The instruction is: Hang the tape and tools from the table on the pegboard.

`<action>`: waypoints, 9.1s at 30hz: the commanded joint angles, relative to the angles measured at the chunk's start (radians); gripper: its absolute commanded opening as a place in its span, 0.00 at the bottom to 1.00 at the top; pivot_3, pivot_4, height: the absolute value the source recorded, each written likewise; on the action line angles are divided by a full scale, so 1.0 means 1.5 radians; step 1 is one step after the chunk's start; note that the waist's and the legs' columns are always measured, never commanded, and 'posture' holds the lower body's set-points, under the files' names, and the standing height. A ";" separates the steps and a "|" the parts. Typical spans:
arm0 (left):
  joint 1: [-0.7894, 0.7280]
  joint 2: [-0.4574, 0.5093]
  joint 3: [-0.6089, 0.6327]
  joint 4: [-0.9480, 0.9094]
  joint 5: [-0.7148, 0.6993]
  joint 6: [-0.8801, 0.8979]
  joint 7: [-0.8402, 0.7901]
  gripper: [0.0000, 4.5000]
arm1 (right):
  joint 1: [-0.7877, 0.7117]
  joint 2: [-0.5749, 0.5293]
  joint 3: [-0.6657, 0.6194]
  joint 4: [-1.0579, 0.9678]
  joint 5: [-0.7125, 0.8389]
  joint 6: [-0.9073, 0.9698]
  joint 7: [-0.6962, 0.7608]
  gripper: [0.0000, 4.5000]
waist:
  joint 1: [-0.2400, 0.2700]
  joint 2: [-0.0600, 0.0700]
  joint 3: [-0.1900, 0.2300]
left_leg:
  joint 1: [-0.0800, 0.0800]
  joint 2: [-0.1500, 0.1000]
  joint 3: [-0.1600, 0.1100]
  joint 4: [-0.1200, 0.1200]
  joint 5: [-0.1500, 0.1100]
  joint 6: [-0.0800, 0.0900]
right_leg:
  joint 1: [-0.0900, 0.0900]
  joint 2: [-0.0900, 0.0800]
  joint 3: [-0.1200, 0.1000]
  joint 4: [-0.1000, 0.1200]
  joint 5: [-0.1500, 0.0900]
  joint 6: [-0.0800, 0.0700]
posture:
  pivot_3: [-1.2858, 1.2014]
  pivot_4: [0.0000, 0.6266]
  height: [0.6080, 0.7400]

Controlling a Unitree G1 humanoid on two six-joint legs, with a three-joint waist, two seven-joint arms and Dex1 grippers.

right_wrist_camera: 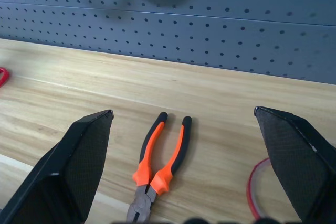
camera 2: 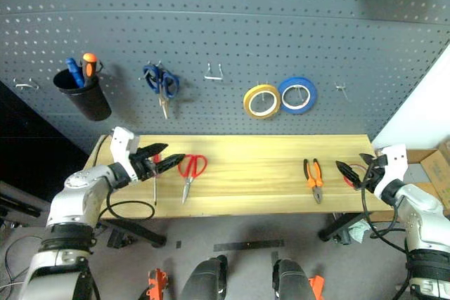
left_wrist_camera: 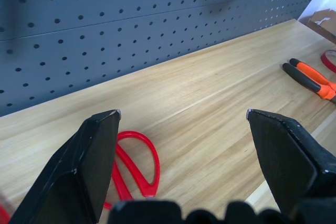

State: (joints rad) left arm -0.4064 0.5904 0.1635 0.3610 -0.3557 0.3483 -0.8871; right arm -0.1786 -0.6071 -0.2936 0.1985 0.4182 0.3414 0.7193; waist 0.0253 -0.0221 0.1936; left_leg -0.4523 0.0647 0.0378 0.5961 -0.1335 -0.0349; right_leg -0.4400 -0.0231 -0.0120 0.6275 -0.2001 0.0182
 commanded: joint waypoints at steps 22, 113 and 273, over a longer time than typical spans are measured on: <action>0.021 -0.018 -0.006 -0.080 -0.006 0.017 0.015 0.92 | 0.041 0.014 -0.018 -0.093 0.021 0.031 -0.018 1.00 | -0.001 -0.001 0.000 | 0.000 0.000 0.000 0.001 0.002 0.003 | 0.000 0.000 0.001 0.001 0.000 0.000 | 0.54 0.28 1.00; 0.066 -0.271 -0.316 -0.496 0.014 0.033 0.192 0.92 | -0.097 -0.002 -0.016 -0.102 -0.073 0.153 -0.164 0.01 | -0.001 -0.002 0.163 | -0.011 -0.001 -0.003 -0.001 0.002 0.004 | -0.013 -0.001 0.001 0.010 -0.007 0.004 | 0.54 0.72 1.00; 0.188 -0.074 -0.240 -0.532 0.030 0.130 0.108 0.92 | -0.231 0.118 0.200 -0.024 -0.187 0.476 -0.295 0.72 | -0.002 0.002 0.145 | -0.012 0.000 -0.004 0.004 -0.004 0.005 | -0.012 0.000 0.003 0.010 -0.011 0.001 | 0.56 0.77 1.00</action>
State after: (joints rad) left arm -0.1363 0.4777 -0.1891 -0.3905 -0.3013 0.5447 -0.7280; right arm -0.5566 -0.4364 -0.0038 0.1509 0.1388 1.0408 0.2779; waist 0.0226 -0.0193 0.4115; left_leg -0.4703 0.0643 0.0318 0.6023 -0.1388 -0.0281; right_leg -0.4577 -0.0238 -0.0081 0.6426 -0.2169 0.0195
